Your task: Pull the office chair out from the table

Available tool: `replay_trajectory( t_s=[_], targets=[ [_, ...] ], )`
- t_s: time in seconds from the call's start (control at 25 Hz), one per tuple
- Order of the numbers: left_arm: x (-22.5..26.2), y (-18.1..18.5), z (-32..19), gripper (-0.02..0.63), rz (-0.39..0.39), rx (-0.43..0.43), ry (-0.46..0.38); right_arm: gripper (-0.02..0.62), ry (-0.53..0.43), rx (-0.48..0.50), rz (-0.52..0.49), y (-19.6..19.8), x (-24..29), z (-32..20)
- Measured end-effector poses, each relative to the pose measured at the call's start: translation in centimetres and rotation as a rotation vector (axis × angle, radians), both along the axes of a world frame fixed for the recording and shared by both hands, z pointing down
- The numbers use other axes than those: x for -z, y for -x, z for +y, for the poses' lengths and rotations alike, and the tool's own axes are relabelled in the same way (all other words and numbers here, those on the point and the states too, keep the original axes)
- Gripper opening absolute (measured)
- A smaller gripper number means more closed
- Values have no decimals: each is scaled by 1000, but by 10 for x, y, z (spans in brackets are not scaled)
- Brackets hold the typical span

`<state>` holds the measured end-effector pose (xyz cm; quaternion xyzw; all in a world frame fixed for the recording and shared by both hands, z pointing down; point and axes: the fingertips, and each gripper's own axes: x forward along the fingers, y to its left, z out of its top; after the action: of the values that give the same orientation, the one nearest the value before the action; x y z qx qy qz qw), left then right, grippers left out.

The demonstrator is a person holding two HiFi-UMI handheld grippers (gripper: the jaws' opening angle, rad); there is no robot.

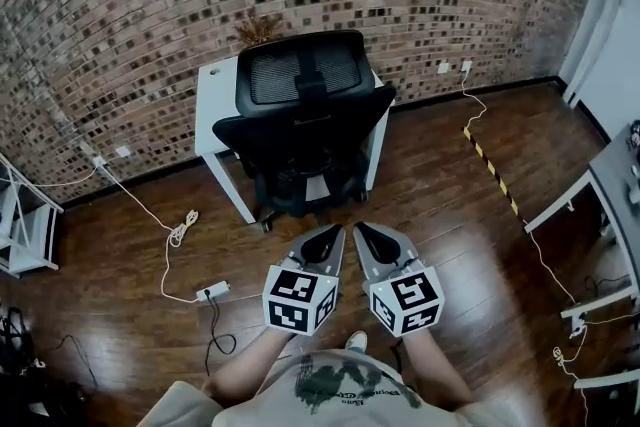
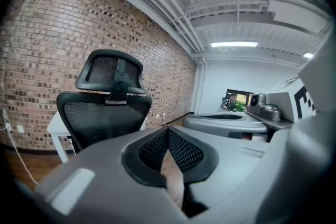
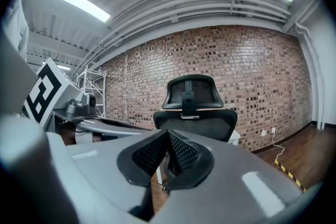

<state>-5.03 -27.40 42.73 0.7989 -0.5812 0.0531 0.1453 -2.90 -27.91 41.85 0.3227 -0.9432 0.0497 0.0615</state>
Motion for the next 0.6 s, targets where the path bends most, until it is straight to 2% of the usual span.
replay_trajectory(
  t_s=[0.24,0.6],
  targets=[
    [2,-3,-33,14,-18,70,-9,28,-11,90,0,-5,3,-35],
    [16,18,-65,15,-19,183,-21,28,-43,180,-9,0,16,-75]
  ],
)
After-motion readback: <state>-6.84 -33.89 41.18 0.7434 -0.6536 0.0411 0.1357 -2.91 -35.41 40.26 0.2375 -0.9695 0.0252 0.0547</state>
